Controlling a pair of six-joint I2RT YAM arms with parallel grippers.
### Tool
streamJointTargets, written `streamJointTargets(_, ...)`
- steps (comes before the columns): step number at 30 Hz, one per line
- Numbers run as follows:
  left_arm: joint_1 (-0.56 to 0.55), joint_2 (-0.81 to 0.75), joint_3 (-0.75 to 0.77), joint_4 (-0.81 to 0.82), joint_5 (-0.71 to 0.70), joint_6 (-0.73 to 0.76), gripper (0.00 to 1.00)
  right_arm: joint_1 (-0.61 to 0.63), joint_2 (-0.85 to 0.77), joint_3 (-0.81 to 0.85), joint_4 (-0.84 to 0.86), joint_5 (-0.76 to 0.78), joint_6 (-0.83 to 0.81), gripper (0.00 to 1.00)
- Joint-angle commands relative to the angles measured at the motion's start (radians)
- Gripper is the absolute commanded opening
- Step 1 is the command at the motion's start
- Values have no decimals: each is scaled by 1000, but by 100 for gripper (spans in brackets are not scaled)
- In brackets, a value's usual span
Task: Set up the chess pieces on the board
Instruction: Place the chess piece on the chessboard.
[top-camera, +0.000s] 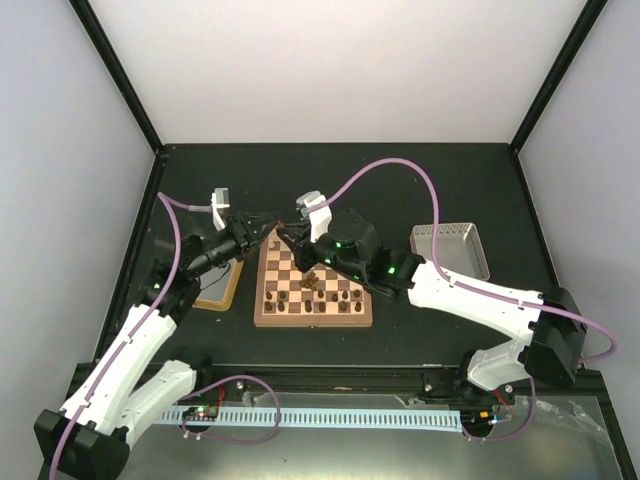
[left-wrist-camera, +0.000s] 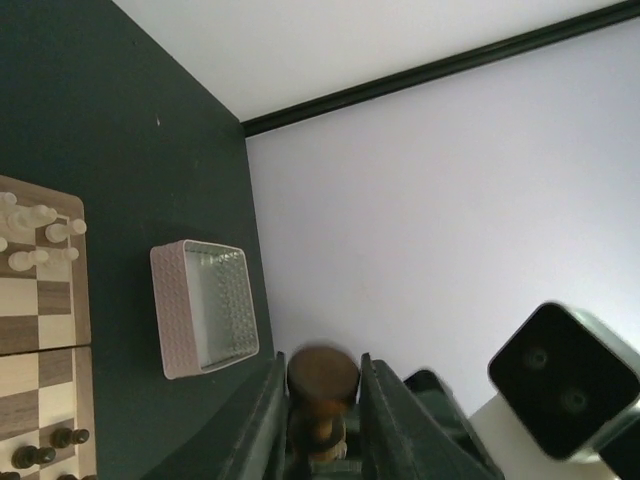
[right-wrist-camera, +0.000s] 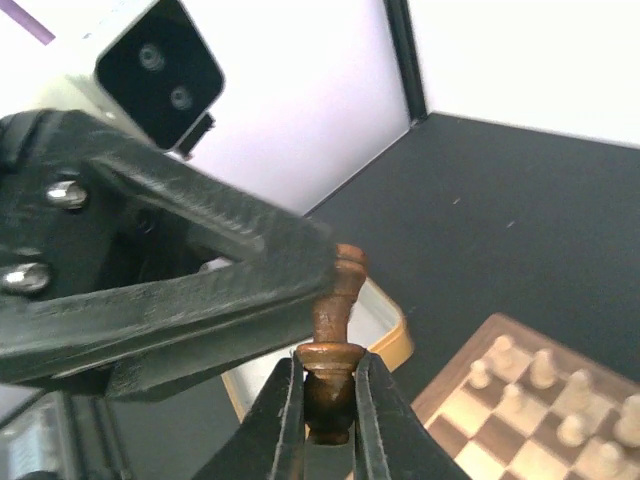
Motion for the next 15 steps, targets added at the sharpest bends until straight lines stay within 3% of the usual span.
streamJointTargets(1, 6, -24, -1, 10, 31, 2, 28, -9, -6, 20, -8, 48, -3, 3)
streamJointTargets(6, 8, -23, 44, -64, 59, 198, 58, -13, -61, -33, -22, 12, -72, 1)
streamJointTargets(10, 13, 0, 125, -201, 159, 396, 61, -22, -122, -74, -55, -82, -157, 1)
streamJointTargets(15, 15, 42, 169, -255, 304, 485, 59, -28, -146, -83, -129, -179, -233, 1)
